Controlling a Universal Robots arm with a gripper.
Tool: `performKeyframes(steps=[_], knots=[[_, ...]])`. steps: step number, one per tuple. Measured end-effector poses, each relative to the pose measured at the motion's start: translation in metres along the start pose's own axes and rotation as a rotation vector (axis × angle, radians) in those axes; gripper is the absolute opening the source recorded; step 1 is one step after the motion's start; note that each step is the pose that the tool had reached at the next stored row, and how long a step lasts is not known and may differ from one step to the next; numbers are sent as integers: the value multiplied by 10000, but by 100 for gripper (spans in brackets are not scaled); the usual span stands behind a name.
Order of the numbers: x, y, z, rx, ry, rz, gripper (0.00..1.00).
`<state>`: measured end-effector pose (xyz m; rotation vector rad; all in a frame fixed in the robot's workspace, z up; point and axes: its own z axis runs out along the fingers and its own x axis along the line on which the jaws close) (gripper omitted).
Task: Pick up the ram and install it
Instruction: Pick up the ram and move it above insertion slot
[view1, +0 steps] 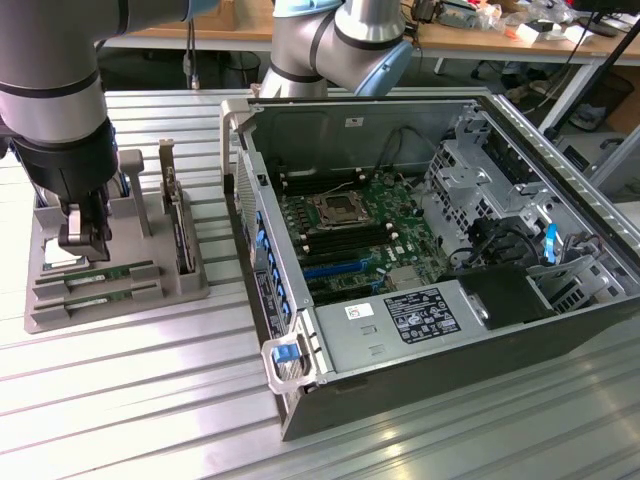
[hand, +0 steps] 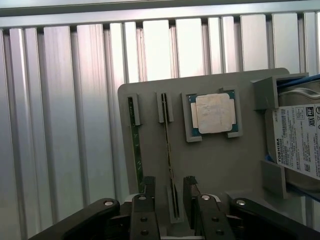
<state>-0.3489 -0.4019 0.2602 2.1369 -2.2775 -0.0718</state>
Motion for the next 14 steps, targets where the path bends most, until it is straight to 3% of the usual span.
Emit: performKeyframes(steps=[14], knots=[[2,-5,114,-13,2,-10,36]])
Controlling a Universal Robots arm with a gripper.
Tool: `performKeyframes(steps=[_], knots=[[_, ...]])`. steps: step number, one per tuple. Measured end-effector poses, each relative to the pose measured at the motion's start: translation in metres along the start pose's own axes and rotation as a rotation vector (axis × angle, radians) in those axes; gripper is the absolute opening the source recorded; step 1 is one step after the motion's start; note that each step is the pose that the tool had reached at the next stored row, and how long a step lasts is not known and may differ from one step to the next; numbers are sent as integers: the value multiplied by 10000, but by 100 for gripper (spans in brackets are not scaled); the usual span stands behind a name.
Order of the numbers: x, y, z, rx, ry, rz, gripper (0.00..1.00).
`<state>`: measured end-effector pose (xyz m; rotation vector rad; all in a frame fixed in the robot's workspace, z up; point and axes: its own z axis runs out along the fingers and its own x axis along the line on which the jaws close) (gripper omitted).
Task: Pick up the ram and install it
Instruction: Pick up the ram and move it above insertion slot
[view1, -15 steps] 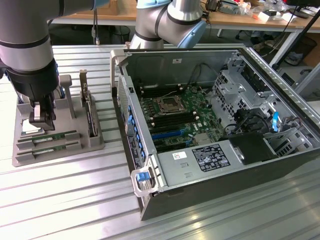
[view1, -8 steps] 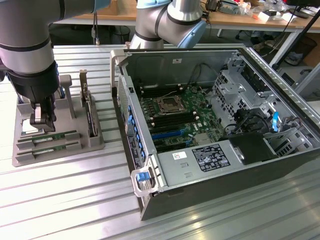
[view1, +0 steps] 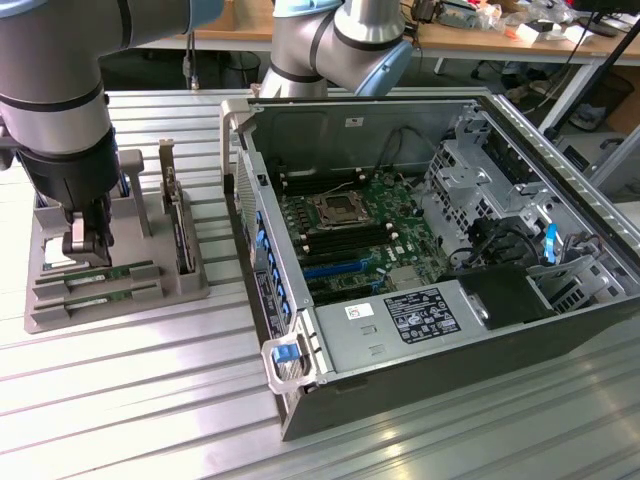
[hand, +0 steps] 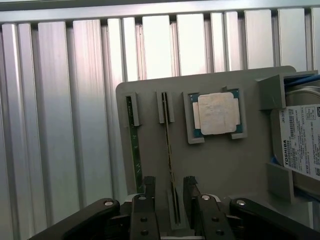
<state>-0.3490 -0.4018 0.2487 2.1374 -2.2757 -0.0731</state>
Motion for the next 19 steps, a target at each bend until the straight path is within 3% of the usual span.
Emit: performKeyframes(steps=[19], knots=[[3,-6,134,-16,1,-10,36]])
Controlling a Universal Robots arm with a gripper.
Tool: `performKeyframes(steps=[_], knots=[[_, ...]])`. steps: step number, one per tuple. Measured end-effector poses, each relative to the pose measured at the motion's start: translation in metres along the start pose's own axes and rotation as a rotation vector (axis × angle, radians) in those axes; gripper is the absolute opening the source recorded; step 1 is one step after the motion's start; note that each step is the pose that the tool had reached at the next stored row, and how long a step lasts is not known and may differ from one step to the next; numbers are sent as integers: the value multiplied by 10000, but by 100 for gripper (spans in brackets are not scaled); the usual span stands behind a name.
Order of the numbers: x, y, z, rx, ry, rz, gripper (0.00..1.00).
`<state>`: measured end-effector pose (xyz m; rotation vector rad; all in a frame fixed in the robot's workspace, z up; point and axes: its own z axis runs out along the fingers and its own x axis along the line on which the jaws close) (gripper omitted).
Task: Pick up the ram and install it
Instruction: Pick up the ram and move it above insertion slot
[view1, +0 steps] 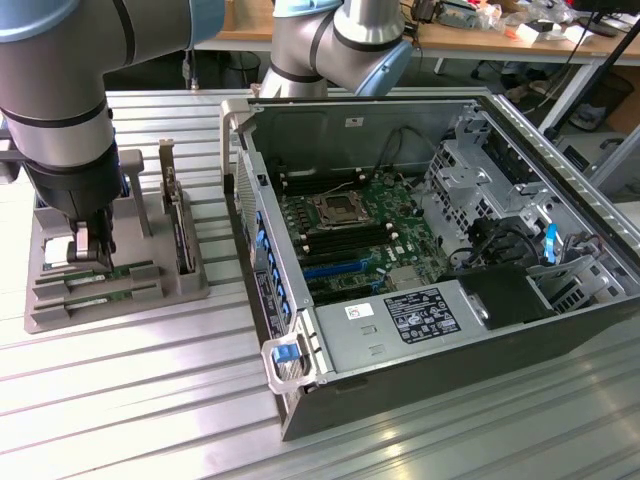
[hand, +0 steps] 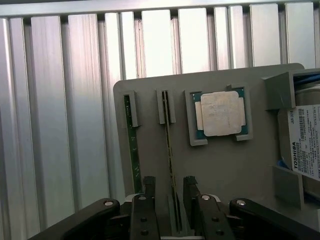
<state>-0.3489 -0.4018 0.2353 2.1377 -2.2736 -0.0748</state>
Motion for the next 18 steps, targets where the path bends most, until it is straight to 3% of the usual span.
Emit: performKeyframes(steps=[18], knots=[[2,-4,89,-17,1,-6,36]])
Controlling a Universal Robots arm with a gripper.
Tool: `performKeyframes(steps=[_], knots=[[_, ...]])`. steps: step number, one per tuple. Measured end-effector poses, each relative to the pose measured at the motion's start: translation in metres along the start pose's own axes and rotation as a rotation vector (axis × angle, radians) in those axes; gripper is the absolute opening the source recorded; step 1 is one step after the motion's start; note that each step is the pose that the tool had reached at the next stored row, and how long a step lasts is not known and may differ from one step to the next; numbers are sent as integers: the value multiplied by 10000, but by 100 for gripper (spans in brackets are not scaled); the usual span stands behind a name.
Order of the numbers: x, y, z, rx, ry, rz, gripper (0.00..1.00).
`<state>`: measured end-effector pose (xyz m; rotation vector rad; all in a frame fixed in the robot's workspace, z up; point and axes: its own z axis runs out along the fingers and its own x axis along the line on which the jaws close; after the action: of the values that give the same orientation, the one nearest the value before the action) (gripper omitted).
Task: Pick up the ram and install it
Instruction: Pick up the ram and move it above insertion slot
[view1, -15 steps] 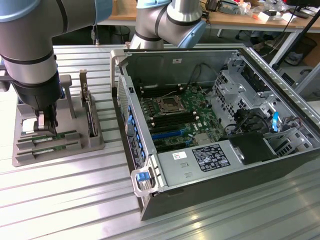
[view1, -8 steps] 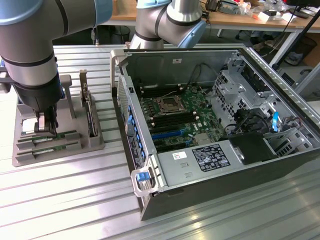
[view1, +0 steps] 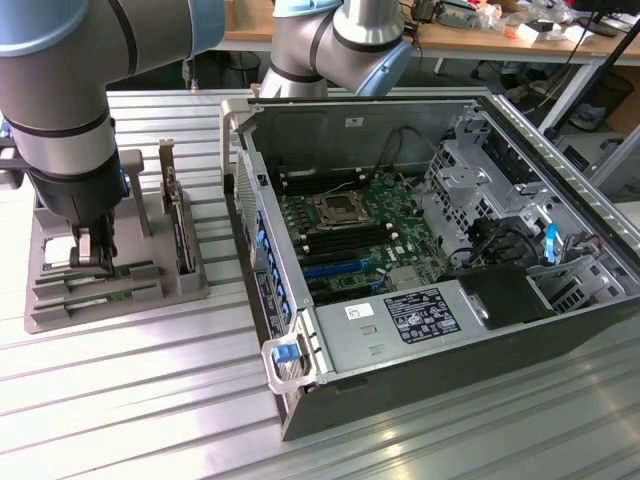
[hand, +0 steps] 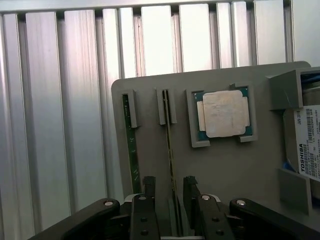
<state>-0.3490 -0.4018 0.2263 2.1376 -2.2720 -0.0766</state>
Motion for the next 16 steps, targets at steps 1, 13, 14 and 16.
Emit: performKeyframes(steps=[1,13,14,16], knots=[[0,0,8,-1,-1,-1,36],[41,36,28,-10,36,-730,36],[47,35,32,-13,47,-972,36],[83,34,39,-15,54,-1077,36]])
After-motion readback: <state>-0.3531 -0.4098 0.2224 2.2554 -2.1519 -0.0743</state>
